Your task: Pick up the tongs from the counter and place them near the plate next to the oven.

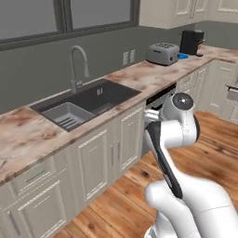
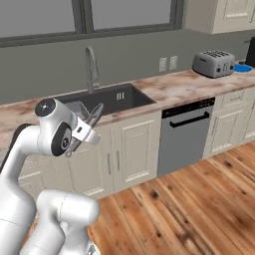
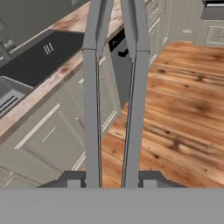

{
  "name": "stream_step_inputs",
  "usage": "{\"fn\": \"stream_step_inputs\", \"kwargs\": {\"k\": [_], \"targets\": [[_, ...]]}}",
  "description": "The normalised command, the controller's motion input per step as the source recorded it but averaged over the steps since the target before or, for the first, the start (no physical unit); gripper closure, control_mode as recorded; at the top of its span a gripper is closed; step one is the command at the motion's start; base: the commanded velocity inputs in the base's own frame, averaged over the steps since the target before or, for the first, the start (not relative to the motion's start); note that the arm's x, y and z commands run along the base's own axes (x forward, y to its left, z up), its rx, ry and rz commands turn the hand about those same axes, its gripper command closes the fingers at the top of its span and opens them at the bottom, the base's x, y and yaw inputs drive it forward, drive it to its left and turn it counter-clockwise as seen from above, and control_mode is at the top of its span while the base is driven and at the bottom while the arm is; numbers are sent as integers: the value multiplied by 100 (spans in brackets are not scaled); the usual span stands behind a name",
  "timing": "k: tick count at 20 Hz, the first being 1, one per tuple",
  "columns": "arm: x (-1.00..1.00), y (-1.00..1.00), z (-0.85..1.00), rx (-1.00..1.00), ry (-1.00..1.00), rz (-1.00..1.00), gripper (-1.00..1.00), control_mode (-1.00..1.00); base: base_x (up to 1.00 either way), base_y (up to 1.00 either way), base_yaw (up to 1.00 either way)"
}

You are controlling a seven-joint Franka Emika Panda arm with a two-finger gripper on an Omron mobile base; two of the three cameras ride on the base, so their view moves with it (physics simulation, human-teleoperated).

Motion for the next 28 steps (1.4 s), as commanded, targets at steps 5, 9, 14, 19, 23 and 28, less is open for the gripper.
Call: {"fn": "stream_step_inputs", "kwargs": {"k": [5, 9, 14, 19, 23, 28], "targets": [[0, 0, 0, 0, 0, 0, 100, 100, 100, -82, -4], [0, 0, 0, 0, 0, 0, 100, 100, 100, -81, 7], [0, 0, 0, 0, 0, 0, 100, 100, 100, -62, 21], [0, 0, 0, 0, 0, 0, 100, 100, 100, 6, 4], [0, 0, 0, 0, 0, 0, 100, 100, 100, 4, -2], [0, 0, 0, 0, 0, 0, 100, 100, 100, -63, 8]]}}
